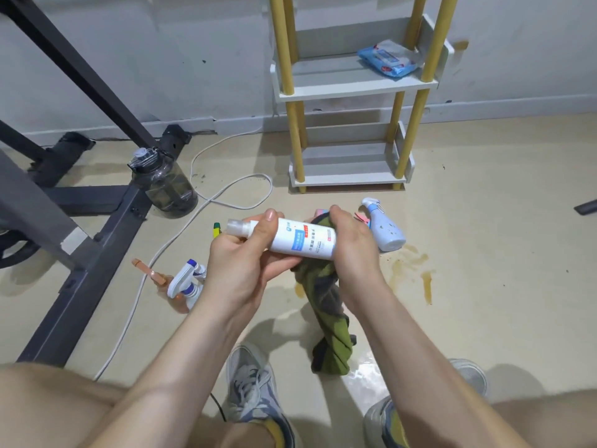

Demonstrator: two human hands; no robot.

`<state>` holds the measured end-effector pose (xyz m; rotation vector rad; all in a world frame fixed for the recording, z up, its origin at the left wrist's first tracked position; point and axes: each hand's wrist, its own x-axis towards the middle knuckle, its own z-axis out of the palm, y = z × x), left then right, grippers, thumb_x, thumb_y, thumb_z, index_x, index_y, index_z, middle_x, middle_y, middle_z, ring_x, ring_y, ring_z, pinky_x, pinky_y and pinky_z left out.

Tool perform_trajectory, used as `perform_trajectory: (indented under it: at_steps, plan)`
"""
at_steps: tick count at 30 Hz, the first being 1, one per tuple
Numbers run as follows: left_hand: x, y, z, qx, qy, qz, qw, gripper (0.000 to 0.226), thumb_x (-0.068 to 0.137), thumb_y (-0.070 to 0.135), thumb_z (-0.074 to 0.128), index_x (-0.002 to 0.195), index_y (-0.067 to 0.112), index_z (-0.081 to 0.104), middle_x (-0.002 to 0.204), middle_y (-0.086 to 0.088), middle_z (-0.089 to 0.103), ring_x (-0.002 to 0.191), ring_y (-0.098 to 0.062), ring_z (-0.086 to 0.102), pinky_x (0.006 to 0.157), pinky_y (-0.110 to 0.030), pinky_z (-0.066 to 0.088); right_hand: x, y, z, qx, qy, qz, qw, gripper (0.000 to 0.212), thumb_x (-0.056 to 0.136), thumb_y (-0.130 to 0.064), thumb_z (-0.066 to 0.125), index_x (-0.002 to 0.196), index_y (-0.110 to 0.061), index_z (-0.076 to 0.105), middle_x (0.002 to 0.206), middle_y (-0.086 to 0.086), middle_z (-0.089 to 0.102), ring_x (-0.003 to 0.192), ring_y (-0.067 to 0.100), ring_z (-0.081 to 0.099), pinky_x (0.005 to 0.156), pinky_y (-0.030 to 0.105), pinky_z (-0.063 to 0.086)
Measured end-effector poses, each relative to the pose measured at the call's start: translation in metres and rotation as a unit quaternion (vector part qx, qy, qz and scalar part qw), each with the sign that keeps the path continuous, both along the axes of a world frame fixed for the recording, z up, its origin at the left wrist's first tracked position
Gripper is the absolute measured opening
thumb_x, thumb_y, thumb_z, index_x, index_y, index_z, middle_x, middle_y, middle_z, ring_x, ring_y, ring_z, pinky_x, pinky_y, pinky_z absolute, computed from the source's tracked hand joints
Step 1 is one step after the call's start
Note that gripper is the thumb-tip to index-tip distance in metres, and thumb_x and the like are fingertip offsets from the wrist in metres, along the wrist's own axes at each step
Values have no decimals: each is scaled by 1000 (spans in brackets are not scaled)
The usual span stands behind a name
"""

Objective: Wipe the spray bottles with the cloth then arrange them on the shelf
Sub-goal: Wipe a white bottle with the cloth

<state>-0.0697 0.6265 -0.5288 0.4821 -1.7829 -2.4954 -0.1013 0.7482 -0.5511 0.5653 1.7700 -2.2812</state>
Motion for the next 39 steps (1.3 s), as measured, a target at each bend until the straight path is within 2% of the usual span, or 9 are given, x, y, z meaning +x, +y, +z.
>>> perform_trajectory:
  at_steps: [9,13,16,21,25,28,32,36,39]
  plan:
    - [11,18,-13,-162,133,-30,977,17,84,-2,69,95,11,71,102,1,74,89,-6,70,76,-15,52,12,-14,1,-188,-50,-113,974,35,97,-36,49,119,-12,63,103,10,69,92,29,66,91,43,54]
    - [21,31,-25,-272,214,-89,934,35,82,-1,64,107,22,70,136,6,58,127,-4,53,101,-14,39,15,-18,8,-227,-36,-116,966,19,103,-23,44,101,-14,61,88,5,64,81,22,63,81,36,51]
    - [18,13,-23,-337,165,-270,887,61,86,31,58,143,42,39,161,16,22,146,7,16,115,-20,21,16,-7,8,-225,-43,-77,970,14,99,-26,53,88,-18,57,77,-1,57,77,19,60,77,36,49]
    - [14,5,-15,-456,66,-408,788,102,67,63,54,143,53,-13,156,31,-20,140,19,-12,124,-33,4,34,8,2,-201,21,83,976,20,95,-11,62,113,-5,57,88,11,68,89,32,71,79,43,59]
    - [3,-13,-5,-374,54,-340,861,90,70,33,67,151,35,29,160,22,19,140,17,15,109,-7,23,27,41,-4,-107,45,167,979,33,84,10,59,117,3,60,97,22,65,87,33,62,78,41,50]
    - [-7,-22,-5,-492,138,-266,817,59,75,50,65,133,42,54,146,20,41,135,9,33,107,-11,29,17,72,3,-86,59,328,939,26,80,-3,63,105,-6,70,94,16,67,86,28,64,77,36,51]
    - [-11,-21,1,-430,57,-230,871,19,87,47,68,81,29,71,72,9,65,60,-8,57,56,-17,44,5,78,12,117,148,302,934,17,94,-8,63,95,-17,77,85,1,75,77,-1,65,73,14,50]
    - [-13,-15,-6,-283,-106,-115,946,43,99,38,53,74,5,59,52,-11,51,35,-16,35,37,-15,22,19,55,-3,478,399,200,756,30,99,-27,50,119,-13,68,97,7,68,86,22,57,81,34,43]
    - [-14,-18,-9,-172,-198,-80,962,32,97,28,53,73,7,55,51,-16,52,31,-14,30,36,-11,16,29,54,-13,536,487,261,638,58,101,-44,37,137,-1,52,123,14,59,99,33,53,94,37,40]
